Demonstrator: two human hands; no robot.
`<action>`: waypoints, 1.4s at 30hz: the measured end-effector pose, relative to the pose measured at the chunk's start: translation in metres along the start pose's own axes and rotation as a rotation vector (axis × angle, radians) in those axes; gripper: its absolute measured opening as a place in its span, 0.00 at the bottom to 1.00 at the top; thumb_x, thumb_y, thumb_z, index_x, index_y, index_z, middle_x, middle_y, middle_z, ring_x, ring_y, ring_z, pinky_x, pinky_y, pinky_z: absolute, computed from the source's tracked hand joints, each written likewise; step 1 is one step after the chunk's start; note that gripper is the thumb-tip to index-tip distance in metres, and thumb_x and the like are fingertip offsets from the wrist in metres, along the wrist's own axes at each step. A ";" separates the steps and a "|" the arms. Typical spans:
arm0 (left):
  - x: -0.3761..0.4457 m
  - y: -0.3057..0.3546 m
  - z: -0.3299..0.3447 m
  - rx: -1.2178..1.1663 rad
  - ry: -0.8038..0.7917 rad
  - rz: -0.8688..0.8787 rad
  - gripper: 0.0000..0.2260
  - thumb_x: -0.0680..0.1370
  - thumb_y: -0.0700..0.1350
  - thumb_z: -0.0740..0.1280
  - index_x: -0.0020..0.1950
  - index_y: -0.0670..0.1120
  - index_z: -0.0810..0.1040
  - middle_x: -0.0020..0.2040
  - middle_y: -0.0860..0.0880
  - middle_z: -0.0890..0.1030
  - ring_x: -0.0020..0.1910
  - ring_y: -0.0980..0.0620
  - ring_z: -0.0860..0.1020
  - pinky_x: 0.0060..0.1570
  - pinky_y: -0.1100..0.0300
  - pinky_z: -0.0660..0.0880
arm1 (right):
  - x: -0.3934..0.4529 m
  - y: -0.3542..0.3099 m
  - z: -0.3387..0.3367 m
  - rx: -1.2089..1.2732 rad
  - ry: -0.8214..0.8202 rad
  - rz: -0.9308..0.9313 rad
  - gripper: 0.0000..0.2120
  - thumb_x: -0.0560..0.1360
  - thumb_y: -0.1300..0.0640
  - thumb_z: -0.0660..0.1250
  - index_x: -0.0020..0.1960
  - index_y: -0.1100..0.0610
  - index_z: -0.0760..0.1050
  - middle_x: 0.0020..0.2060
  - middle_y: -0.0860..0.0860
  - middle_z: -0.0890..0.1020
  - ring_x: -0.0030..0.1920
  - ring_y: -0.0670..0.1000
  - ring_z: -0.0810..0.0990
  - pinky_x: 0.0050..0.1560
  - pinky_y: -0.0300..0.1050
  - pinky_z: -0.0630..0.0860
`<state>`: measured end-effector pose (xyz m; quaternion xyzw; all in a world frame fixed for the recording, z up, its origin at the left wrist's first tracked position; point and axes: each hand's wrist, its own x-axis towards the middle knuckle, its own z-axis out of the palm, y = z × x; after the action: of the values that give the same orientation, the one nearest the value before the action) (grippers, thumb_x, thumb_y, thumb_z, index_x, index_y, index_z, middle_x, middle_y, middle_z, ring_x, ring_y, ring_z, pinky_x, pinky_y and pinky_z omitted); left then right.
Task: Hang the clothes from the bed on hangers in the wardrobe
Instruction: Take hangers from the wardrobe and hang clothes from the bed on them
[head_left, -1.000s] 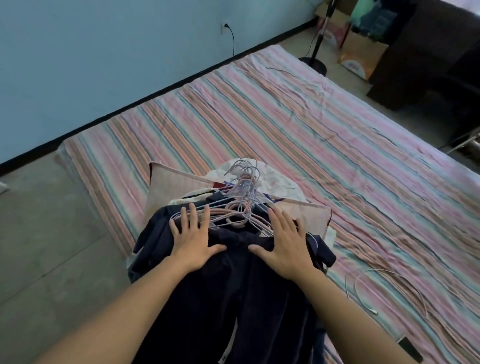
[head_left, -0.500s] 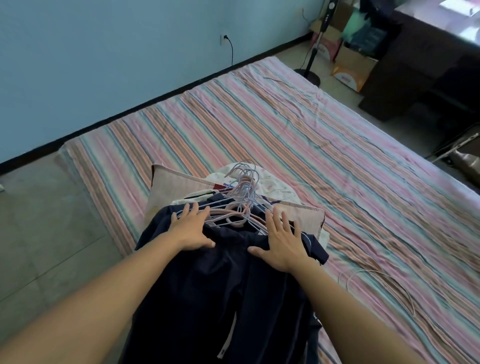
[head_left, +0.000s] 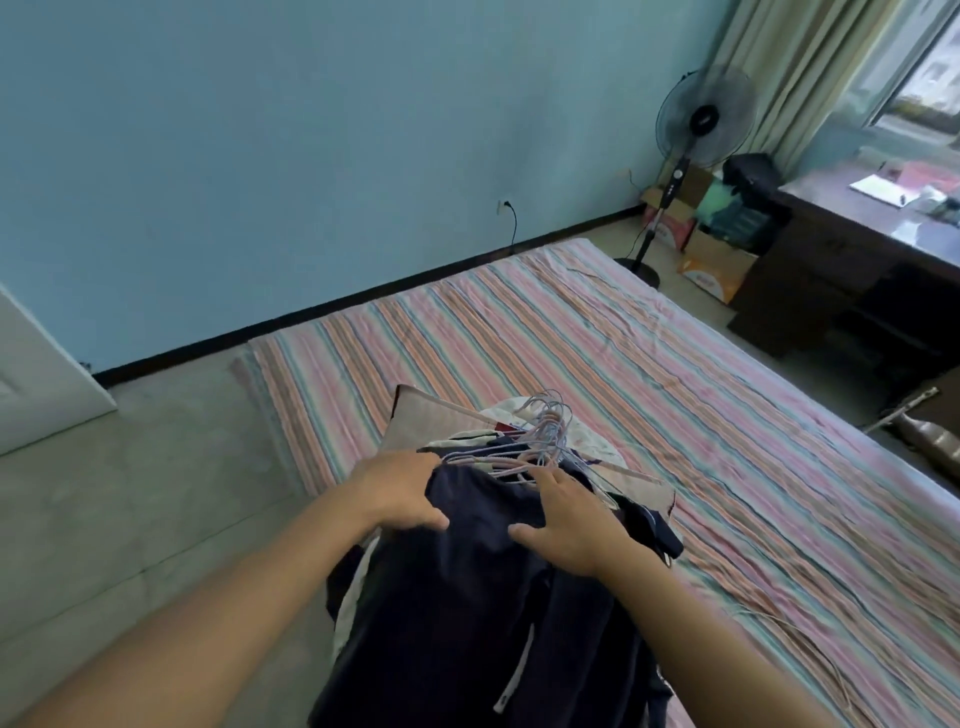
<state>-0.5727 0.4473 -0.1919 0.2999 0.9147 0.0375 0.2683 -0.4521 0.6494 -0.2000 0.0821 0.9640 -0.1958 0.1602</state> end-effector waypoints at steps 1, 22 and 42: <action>-0.020 -0.009 -0.005 -0.011 0.010 -0.013 0.28 0.65 0.65 0.71 0.60 0.54 0.73 0.59 0.53 0.79 0.56 0.47 0.78 0.54 0.50 0.76 | -0.008 -0.018 -0.006 -0.017 -0.003 -0.020 0.36 0.75 0.42 0.66 0.77 0.53 0.58 0.73 0.52 0.66 0.72 0.55 0.67 0.66 0.50 0.69; -0.408 -0.143 -0.038 -0.322 0.245 -0.279 0.40 0.70 0.63 0.73 0.78 0.55 0.61 0.73 0.51 0.70 0.67 0.52 0.72 0.60 0.60 0.71 | -0.166 -0.351 -0.040 -0.376 -0.084 -0.571 0.32 0.75 0.40 0.68 0.75 0.49 0.65 0.71 0.49 0.72 0.68 0.51 0.72 0.66 0.49 0.69; -0.637 -0.157 0.012 -0.568 0.497 -0.972 0.43 0.67 0.61 0.76 0.77 0.53 0.61 0.74 0.53 0.65 0.70 0.54 0.68 0.66 0.56 0.71 | -0.227 -0.559 -0.001 -0.476 -0.251 -1.322 0.29 0.75 0.44 0.71 0.73 0.46 0.66 0.67 0.46 0.75 0.64 0.49 0.76 0.60 0.44 0.72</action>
<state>-0.2192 -0.0448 0.0605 -0.2522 0.9363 0.2219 0.1028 -0.3636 0.1191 0.0743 -0.5798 0.8029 -0.0439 0.1312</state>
